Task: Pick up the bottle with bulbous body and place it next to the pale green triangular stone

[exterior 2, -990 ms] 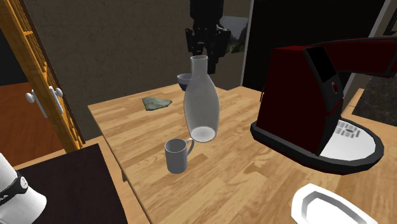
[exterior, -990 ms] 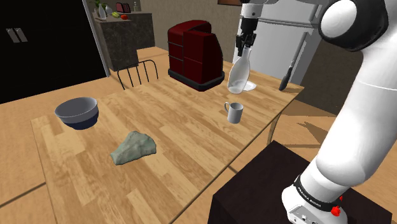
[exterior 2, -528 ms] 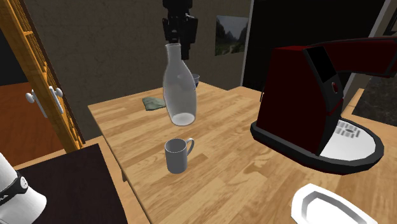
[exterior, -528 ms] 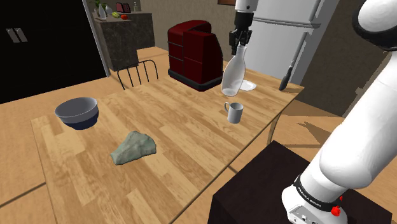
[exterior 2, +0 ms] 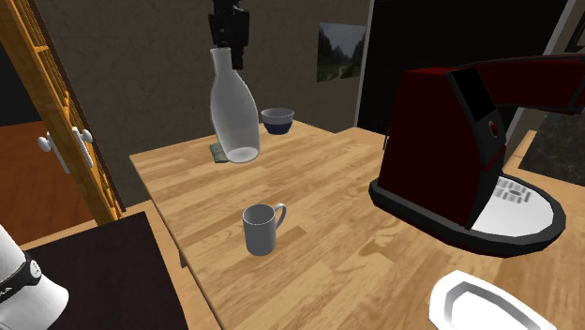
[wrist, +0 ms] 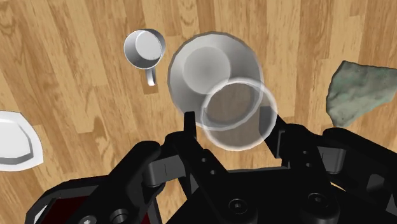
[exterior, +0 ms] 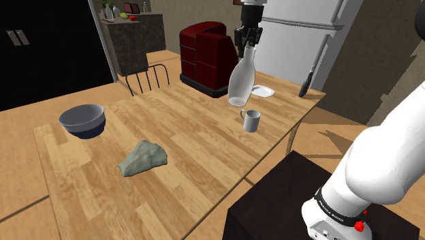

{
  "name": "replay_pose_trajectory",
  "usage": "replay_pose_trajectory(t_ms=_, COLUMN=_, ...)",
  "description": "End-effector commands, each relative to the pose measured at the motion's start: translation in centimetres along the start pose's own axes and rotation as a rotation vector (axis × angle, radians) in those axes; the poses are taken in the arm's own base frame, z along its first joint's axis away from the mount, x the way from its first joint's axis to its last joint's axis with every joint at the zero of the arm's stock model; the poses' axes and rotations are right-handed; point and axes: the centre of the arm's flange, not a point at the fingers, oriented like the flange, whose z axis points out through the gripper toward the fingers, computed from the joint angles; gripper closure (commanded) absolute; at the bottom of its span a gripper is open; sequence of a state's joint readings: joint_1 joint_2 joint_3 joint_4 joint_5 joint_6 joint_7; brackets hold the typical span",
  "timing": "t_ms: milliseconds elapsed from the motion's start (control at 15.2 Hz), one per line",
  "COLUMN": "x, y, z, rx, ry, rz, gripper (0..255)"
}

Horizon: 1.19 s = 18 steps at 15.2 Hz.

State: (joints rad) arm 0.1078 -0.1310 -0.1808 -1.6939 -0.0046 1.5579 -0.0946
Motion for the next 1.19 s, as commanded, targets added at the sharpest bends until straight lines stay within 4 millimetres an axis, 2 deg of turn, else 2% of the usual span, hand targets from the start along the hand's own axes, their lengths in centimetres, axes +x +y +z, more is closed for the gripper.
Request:
replay_pose_trajectory(t_ms=0, x=-0.8, y=-2.7, z=-0.4, rx=-0.001, ry=0.000, rz=0.001, gripper=255)
replay_pose_trajectory(t_ms=1122, x=-6.0, y=-23.9, z=-5.8, rx=-0.001, ry=0.000, rz=0.001, gripper=255)
